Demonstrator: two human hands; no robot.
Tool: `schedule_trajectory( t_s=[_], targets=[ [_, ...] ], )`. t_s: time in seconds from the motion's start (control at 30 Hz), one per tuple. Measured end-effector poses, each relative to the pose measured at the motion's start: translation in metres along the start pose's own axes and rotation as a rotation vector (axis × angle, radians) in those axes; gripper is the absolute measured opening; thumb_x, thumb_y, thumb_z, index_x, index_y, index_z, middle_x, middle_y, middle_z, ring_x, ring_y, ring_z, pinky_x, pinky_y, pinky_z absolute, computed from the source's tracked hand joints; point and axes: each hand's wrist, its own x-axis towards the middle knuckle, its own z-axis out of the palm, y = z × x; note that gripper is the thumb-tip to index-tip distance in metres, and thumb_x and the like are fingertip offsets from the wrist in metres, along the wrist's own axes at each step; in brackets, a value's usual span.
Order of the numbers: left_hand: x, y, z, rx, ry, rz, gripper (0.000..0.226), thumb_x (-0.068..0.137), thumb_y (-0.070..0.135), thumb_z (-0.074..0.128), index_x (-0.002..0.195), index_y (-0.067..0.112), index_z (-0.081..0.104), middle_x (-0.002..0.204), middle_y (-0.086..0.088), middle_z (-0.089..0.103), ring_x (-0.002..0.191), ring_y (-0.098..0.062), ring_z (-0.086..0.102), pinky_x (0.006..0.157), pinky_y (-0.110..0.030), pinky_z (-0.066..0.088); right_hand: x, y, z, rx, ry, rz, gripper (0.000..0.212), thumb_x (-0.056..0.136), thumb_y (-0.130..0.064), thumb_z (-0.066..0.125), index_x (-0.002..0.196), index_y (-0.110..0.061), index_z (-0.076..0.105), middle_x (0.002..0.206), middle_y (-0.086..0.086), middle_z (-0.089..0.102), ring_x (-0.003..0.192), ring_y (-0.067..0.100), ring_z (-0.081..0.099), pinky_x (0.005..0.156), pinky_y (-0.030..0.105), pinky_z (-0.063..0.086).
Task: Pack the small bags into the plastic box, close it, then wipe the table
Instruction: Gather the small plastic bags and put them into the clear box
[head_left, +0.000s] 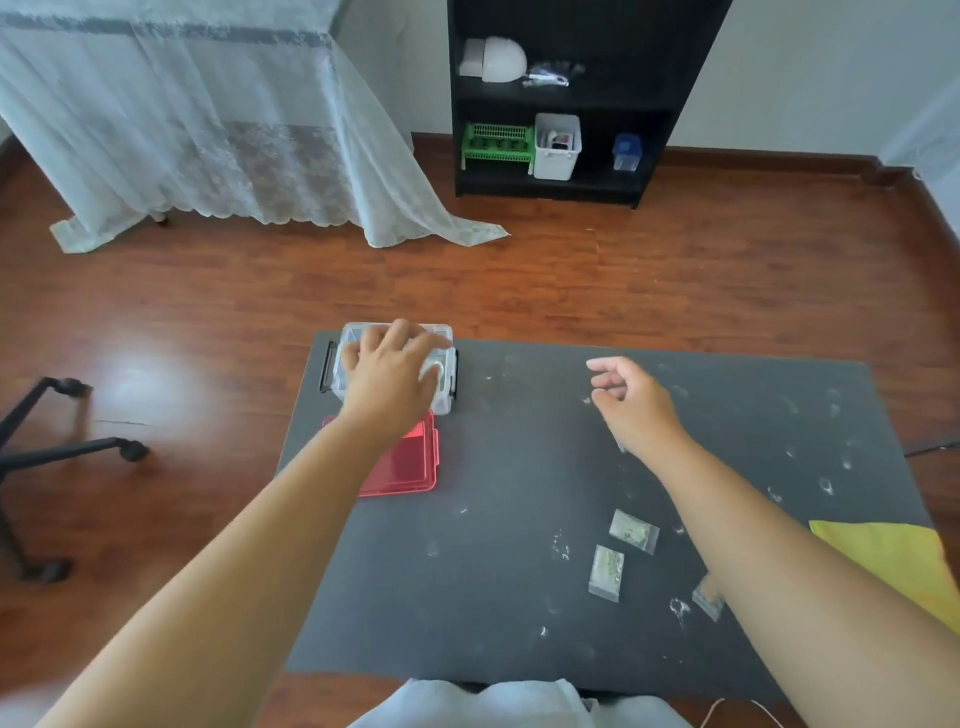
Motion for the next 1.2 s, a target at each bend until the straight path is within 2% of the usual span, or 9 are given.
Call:
schedule_trajectory(
  t_s=[0.13,0.23,0.47,0.63,0.87,0.93,0.97,1.07,1.2],
  targets=[
    [-0.041,0.061,0.023,-0.097,-0.15,0.157,0.028,0.085,0.034,0.06,0.112,0.039,0.063,0.108,0.011,0.055,0.107,-0.023,0.044,0.083,-0.034,0.022,-0.019,0.045,-0.045,-0.072,-0.004,0.083,0.03,0.086,-0.015,0.061,0.104,-0.039,0.06,0.103,-0.008,0.065,0.092,0.014,0.059,0.069,0.026,0.042],
    [-0.074,0.098,0.049,-0.1,-0.303,0.245,0.031,0.082,0.041,0.06,0.112,0.043,0.062,0.111,0.013,0.055,0.111,-0.022,0.043,0.085,-0.033,0.018,-0.04,0.078,-0.071,-0.167,0.016,0.135,0.029,0.084,-0.018,0.065,0.105,-0.038,0.06,0.105,-0.006,0.064,0.092,0.016,0.057,0.073,0.028,0.04],
    [-0.119,0.144,0.09,0.026,-0.556,0.283,0.045,0.081,0.059,0.058,0.123,0.044,0.055,0.124,0.013,0.046,0.122,-0.02,0.029,0.098,-0.038,0.014,-0.093,0.132,-0.091,-0.378,0.127,0.238,0.036,0.077,-0.025,0.073,0.112,-0.026,0.064,0.117,0.007,0.049,0.103,0.026,0.054,0.085,0.037,0.046],
    [-0.127,0.159,0.098,0.136,-0.591,0.256,0.058,0.075,0.065,0.062,0.128,0.043,0.051,0.125,0.012,0.046,0.121,-0.021,0.03,0.096,-0.038,0.018,-0.104,0.148,-0.101,-0.378,0.124,0.222,0.039,0.075,-0.029,0.078,0.111,-0.022,0.066,0.117,0.008,0.05,0.102,0.026,0.054,0.083,0.036,0.046],
    [-0.123,0.175,0.102,0.249,-0.636,0.191,0.046,0.076,0.06,0.065,0.114,0.037,0.056,0.111,0.012,0.052,0.111,-0.021,0.039,0.088,-0.035,0.024,-0.1,0.151,-0.1,-0.279,0.062,0.185,0.048,0.077,-0.017,0.077,0.12,-0.024,0.058,0.113,0.007,0.047,0.093,0.026,0.055,0.08,0.035,0.045],
    [-0.123,0.179,0.103,0.198,-0.628,0.147,0.028,0.081,0.051,0.061,0.105,0.036,0.057,0.103,0.014,0.057,0.106,-0.018,0.044,0.082,-0.034,0.024,-0.097,0.151,-0.102,-0.223,0.048,0.198,0.053,0.077,-0.014,0.076,0.124,-0.026,0.054,0.111,0.005,0.052,0.094,0.025,0.054,0.075,0.032,0.044],
    [-0.123,0.179,0.102,0.153,-0.618,0.107,0.019,0.084,0.046,0.056,0.101,0.037,0.057,0.101,0.014,0.061,0.104,-0.017,0.047,0.079,-0.034,0.023,-0.097,0.151,-0.102,-0.197,0.037,0.2,0.053,0.078,-0.012,0.074,0.124,-0.028,0.053,0.11,0.002,0.055,0.092,0.022,0.054,0.067,0.026,0.043],
    [-0.121,0.179,0.1,0.006,-0.59,-0.032,0.018,0.09,0.04,0.046,0.101,0.038,0.06,0.094,0.015,0.066,0.096,-0.014,0.053,0.076,-0.034,0.021,-0.094,0.149,-0.104,-0.132,0.013,0.208,0.048,0.082,-0.008,0.062,0.121,-0.036,0.053,0.101,-0.004,0.056,0.082,0.018,0.055,0.047,0.016,0.035],
    [-0.111,0.167,0.084,-0.171,-0.531,-0.209,0.012,0.091,0.038,0.049,0.093,0.042,0.06,0.086,0.019,0.061,0.094,-0.01,0.056,0.079,-0.033,0.018,-0.079,0.128,-0.106,-0.079,-0.033,0.183,0.045,0.085,-0.01,0.054,0.119,-0.04,0.052,0.093,-0.007,0.057,0.077,0.015,0.058,0.057,0.027,0.043]
  ],
)
